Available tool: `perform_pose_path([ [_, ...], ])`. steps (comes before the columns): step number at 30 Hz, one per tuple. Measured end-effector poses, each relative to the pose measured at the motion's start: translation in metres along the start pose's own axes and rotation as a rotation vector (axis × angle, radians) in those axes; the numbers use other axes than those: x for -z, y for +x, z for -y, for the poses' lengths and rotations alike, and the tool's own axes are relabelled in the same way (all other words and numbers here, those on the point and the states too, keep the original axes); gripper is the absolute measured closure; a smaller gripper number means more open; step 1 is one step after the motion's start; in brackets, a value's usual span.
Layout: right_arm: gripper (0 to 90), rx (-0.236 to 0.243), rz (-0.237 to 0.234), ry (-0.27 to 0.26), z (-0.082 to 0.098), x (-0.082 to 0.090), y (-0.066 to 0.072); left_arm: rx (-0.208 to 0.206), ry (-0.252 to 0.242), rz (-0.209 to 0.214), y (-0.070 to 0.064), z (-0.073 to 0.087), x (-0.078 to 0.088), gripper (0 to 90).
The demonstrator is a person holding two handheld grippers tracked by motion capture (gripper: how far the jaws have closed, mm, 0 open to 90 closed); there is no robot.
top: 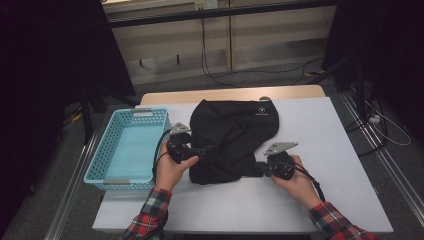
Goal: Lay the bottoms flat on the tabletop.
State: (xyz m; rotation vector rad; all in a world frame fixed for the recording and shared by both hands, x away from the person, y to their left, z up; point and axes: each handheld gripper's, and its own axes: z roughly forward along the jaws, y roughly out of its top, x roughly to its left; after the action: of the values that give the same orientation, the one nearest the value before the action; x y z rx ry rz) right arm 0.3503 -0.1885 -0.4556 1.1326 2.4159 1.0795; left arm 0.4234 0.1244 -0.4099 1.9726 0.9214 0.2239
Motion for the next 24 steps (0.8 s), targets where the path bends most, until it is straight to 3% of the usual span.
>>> perform_pose_path([
  [2,90.0,0.009,-0.003,0.002,-0.001,0.004,0.001,-0.012,0.009,0.004,-0.001,0.000,0.000,10.8],
  [4,90.0,-0.012,-0.021,-0.016,0.000,0.012,-0.003,-0.015,0.007,0.009,-0.002,-0.001,0.001,11.0],
  [9,90.0,-0.059,-0.009,-0.085,0.007,0.039,-0.014,-0.018,0.004,0.003,-0.002,0.000,0.004,11.2],
  [19,90.0,-0.112,0.070,-0.144,0.023,0.077,-0.034,-0.024,0.016,-0.002,-0.003,0.002,0.002,12.2],
  [24,90.0,-0.106,0.109,-0.125,0.030,0.080,-0.038,-0.031,0.022,0.013,-0.005,0.002,-0.001,12.8],
])
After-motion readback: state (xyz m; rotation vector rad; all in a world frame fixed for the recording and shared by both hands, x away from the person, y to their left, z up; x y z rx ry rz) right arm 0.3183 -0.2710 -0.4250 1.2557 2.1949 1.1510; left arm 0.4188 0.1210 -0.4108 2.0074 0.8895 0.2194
